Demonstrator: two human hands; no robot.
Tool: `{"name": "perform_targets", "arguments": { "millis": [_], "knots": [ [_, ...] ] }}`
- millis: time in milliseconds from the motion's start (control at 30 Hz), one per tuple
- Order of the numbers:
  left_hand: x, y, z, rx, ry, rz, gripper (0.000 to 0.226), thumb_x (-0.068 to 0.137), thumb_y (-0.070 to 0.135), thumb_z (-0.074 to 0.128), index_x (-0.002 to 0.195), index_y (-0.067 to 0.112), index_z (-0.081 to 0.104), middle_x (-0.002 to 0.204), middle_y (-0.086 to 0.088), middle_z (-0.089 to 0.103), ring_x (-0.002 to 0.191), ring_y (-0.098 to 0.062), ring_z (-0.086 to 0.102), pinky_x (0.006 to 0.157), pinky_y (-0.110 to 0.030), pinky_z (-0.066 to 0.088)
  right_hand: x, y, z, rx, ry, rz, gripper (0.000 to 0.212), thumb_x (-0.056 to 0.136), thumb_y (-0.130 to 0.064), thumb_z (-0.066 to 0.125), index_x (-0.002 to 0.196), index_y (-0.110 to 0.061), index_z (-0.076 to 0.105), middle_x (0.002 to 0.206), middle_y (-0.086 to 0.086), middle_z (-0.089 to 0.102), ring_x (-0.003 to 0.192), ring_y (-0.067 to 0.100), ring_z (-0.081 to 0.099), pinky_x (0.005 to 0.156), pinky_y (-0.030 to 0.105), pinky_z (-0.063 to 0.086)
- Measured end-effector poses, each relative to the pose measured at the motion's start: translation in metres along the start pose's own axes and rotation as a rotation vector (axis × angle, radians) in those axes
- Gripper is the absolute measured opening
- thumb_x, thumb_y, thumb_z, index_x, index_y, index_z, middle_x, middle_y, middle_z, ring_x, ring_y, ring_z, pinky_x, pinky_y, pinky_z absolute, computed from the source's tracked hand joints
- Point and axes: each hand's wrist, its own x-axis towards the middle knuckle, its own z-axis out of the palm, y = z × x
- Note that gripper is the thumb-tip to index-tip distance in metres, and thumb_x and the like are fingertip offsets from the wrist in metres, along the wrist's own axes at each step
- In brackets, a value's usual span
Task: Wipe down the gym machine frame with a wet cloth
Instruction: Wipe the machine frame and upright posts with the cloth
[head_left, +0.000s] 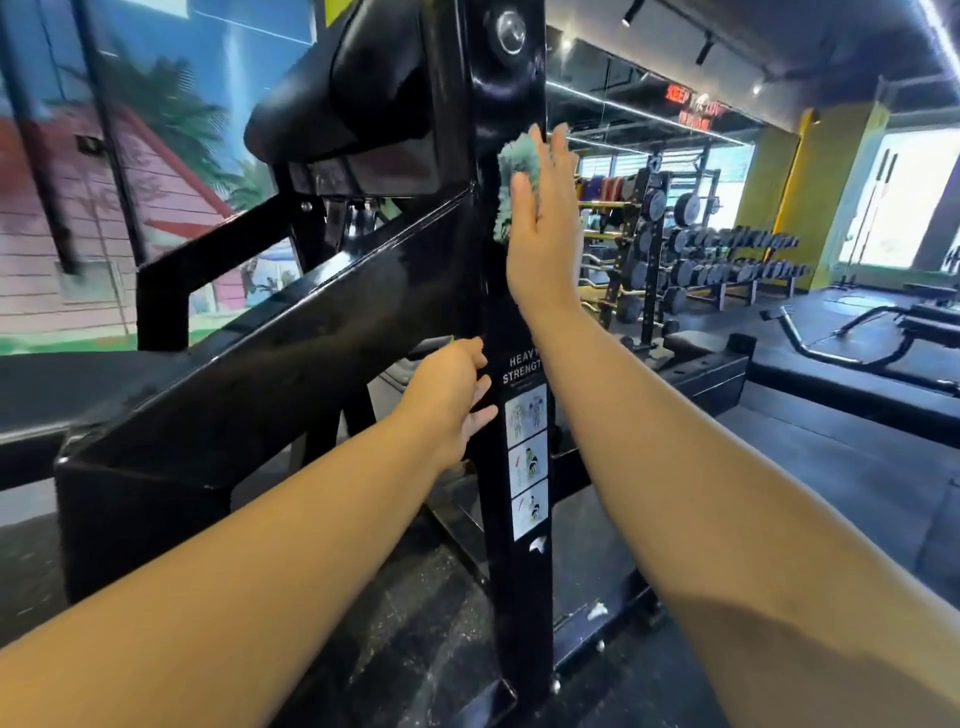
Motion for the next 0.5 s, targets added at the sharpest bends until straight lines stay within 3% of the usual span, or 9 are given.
{"name": "perform_targets", "arguments": {
  "millis": [100, 167, 233, 333, 400, 467, 500],
  "knots": [
    [0.001, -0.007, -0.004, -0.010, 0.031, 0.029, 0.036, 0.100, 0.011, 0.037, 0.133, 0.008, 0.049, 0.147, -0.003, 0.038, 0.126, -0.022, 0.046, 0.094, -0.040, 0.041, -0.033, 0.017, 0.000, -0.004, -0.010, -0.055, 0.050, 0.101, -0.015, 0.040, 0.148, -0.020, 0.023, 0.158, 0.010, 0.018, 0.145, 0.026, 0.019, 0.089, -0.005, 0.025],
    [0.004, -0.011, -0.006, -0.031, 0.053, 0.047, 0.037, 0.099, 0.009, 0.035, 0.131, 0.008, 0.052, 0.142, -0.001, 0.043, 0.116, -0.020, 0.051, 0.095, -0.040, 0.041, -0.074, 0.047, -0.011, -0.077, -0.093, -0.063, 0.056, 0.100, -0.015, 0.040, 0.145, -0.036, 0.014, 0.158, 0.009, 0.018, 0.143, 0.028, 0.024, 0.102, 0.020, 0.036],
    [0.004, -0.014, -0.006, -0.032, 0.046, 0.054, 0.035, 0.098, 0.007, 0.034, 0.127, 0.010, 0.054, 0.137, 0.003, 0.046, 0.114, -0.018, 0.052, 0.094, -0.038, 0.042, -0.115, 0.075, -0.022, -0.159, -0.186, -0.037, 0.053, 0.098, -0.017, 0.039, 0.144, -0.034, 0.017, 0.157, 0.006, 0.014, 0.145, 0.030, 0.019, 0.111, 0.042, 0.034],
    [0.007, -0.021, -0.007, 0.017, 0.058, 0.094, 0.040, 0.097, 0.007, 0.036, 0.133, 0.014, 0.052, 0.123, 0.006, 0.052, 0.114, -0.014, 0.055, 0.090, -0.032, 0.046, -0.123, 0.081, -0.013, -0.149, -0.107, 0.169, 0.052, 0.096, -0.030, 0.030, 0.146, -0.025, 0.018, 0.158, 0.001, 0.005, 0.147, 0.022, 0.010, 0.114, 0.041, 0.027],
    [0.007, -0.025, -0.006, 0.051, 0.064, 0.126, 0.041, 0.099, 0.009, 0.034, 0.135, 0.018, 0.051, 0.120, -0.003, 0.058, 0.112, -0.017, 0.056, 0.090, -0.032, 0.047, -0.107, 0.059, 0.007, -0.126, -0.011, 0.243, 0.057, 0.097, -0.035, 0.032, 0.150, -0.018, 0.018, 0.159, 0.002, 0.001, 0.147, 0.020, 0.003, 0.118, 0.043, 0.017],
    [0.008, -0.029, -0.006, 0.079, 0.044, 0.155, 0.040, 0.101, 0.009, 0.030, 0.137, 0.013, 0.047, 0.133, -0.018, 0.052, 0.123, -0.028, 0.050, 0.097, -0.036, 0.046, -0.109, 0.050, 0.021, -0.146, -0.035, 0.096, 0.055, 0.100, -0.031, 0.038, 0.150, -0.016, 0.020, 0.157, -0.001, 0.001, 0.146, 0.021, -0.001, 0.119, 0.044, 0.011],
    [0.009, -0.031, -0.008, 0.080, 0.029, 0.160, 0.039, 0.102, 0.009, 0.029, 0.137, 0.008, 0.046, 0.134, -0.020, 0.051, 0.125, -0.031, 0.047, 0.092, -0.035, 0.047, -0.120, 0.057, 0.022, -0.192, -0.074, -0.007, 0.054, 0.100, -0.028, 0.038, 0.149, -0.018, 0.021, 0.155, -0.002, 0.002, 0.146, 0.021, -0.001, 0.118, 0.043, 0.012]
  ]
}}
